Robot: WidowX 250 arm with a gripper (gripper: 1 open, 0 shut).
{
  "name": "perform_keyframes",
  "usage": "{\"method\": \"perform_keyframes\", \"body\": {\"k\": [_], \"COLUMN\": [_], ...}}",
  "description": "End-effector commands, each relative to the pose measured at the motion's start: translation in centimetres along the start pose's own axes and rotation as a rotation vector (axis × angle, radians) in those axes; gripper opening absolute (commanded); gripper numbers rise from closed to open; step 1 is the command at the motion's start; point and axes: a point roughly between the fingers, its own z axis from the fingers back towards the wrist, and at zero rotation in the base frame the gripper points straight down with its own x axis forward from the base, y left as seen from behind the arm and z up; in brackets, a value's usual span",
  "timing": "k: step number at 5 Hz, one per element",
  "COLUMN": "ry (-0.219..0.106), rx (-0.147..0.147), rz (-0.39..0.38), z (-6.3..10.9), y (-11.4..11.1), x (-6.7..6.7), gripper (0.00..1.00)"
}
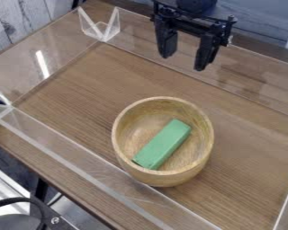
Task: Remove the green block from inside the brown bowl and put it on the table
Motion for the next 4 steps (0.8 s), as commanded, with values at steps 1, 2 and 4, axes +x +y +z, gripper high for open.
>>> {"method": "perform_keyframes", "body": {"k": [1,2,4], "ry": [0.024,0.039,0.058], "rx": [0.002,0.008,0.010], "rz": [-0.009,-0.049,-0.077], "z": [-1.0,-2.0,-4.0], "y": [-0.1,-0.4,-0.7], "x": [-0.7,-3.0,-4.6], "gripper": [1.00,1.00,1.00]}}
